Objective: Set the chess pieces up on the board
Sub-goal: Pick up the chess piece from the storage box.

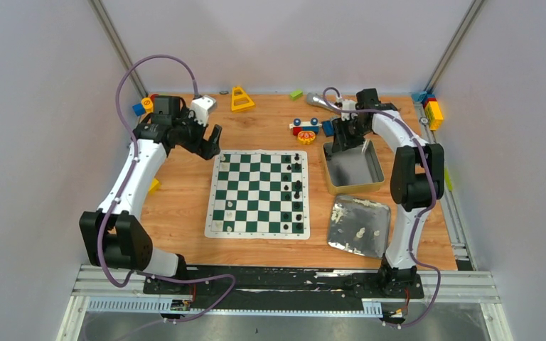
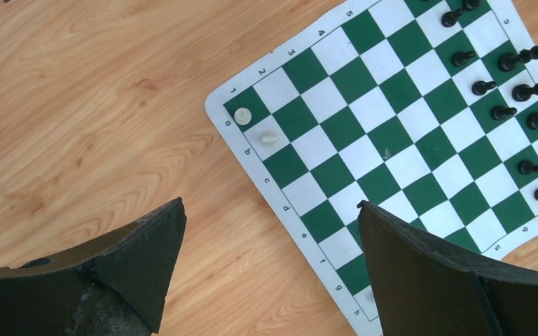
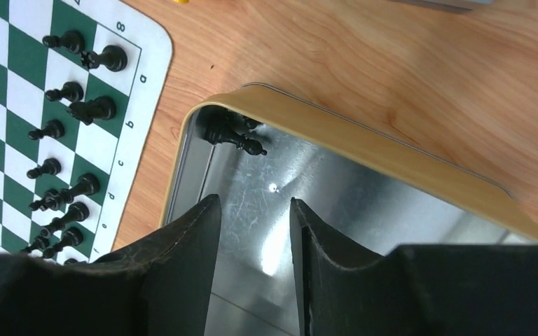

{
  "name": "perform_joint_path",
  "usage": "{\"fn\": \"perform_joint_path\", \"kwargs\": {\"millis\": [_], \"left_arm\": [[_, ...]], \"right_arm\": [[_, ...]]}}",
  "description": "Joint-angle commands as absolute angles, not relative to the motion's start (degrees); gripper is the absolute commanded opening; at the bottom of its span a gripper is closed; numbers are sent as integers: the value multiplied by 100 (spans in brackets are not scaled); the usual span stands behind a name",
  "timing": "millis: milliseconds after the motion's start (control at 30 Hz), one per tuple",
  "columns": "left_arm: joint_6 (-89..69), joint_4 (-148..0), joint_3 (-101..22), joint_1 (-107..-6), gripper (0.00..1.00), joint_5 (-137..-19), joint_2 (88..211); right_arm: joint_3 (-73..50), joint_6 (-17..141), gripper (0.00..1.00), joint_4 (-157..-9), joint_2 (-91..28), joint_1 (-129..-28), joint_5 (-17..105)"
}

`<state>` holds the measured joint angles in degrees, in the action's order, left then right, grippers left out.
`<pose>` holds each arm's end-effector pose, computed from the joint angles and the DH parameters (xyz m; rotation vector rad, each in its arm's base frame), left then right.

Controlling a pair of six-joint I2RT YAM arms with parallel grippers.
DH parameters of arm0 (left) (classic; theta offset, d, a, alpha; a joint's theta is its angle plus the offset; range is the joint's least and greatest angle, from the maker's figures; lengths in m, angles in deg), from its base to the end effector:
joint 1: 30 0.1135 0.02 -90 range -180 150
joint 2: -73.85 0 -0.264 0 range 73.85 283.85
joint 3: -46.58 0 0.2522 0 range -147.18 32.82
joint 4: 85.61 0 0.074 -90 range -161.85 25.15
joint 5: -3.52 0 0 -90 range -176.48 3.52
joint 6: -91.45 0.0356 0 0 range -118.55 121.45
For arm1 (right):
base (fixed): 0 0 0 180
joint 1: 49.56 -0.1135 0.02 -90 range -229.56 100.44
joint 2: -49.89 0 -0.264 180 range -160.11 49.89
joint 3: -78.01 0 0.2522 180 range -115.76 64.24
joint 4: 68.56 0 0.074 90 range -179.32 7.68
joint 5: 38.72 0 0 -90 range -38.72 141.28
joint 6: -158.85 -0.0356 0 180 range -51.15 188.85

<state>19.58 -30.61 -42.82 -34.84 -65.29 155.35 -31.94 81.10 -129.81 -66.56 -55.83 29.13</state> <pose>0.3016 -0.0385 0.3307 0.6344 2.2586 -0.3283 0.4246 0.0602 0.2223 -0.5357 2.6415 0.4988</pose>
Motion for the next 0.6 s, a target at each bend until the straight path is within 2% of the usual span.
{"fn": "perform_joint_path", "kwargs": {"millis": [0, 267, 567], "left_arm": [[2305, -3332, -4310, -3459, 100, -5807, 15568], [2833, -3794, -3899, -3457, 100, -5052, 15434], [3314, -3699, -3877, -3464, 100, -4725, 15558]], "right_arm": [[-2773, 8887, 42, -12207, -6670, -5530, 2199], [-2334, 10628, 47, -11809, -6683, -5506, 2039], [-2137, 11682, 52, -11733, -6787, -5515, 1868]]}}
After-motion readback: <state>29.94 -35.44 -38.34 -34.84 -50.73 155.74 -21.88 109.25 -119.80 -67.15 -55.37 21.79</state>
